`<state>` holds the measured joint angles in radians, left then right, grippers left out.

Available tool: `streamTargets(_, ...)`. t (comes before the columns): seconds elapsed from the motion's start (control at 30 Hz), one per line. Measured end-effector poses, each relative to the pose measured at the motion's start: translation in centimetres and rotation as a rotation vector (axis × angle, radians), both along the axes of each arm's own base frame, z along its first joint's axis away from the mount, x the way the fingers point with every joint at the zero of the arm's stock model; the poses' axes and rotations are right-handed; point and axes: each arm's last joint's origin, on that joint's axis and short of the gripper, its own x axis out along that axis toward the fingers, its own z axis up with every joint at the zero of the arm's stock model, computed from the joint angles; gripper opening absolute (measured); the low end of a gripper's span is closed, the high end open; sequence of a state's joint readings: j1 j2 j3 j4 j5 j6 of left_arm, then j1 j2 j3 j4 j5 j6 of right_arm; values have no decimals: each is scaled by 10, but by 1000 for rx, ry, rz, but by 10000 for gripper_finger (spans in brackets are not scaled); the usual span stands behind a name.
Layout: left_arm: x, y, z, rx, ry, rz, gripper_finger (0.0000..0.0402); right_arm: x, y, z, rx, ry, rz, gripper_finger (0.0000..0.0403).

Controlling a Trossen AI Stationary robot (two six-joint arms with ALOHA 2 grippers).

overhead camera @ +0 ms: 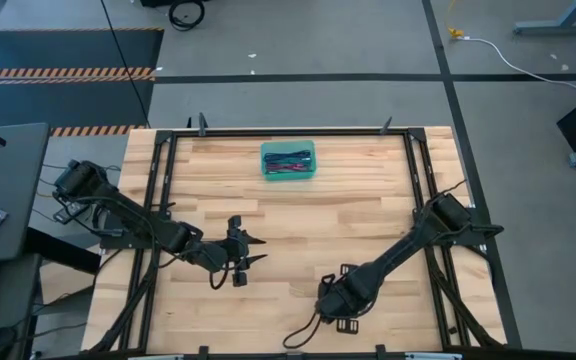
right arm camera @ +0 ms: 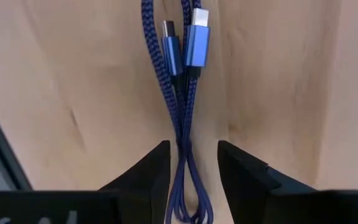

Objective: Pick and place USB-C Cables
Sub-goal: Put the purple charger cable into the green bin

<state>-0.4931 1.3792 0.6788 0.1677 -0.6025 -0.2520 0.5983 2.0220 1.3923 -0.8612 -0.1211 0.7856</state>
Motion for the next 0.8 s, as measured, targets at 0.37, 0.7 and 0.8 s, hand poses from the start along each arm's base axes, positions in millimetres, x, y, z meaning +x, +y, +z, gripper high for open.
streamTargets(0.37,-1,-1,-1,-14,5,3,166,0,-10,-12,-15,-32,24,66)
streamTargets(0.7,-3,-5,-1,-15,0,4,166,19,-54,9,-263,-44,93,17)
streamTargets(0.8,-4,-6,-1,-18,-2,5,166,26,-79,33,-310,-89,115,17)
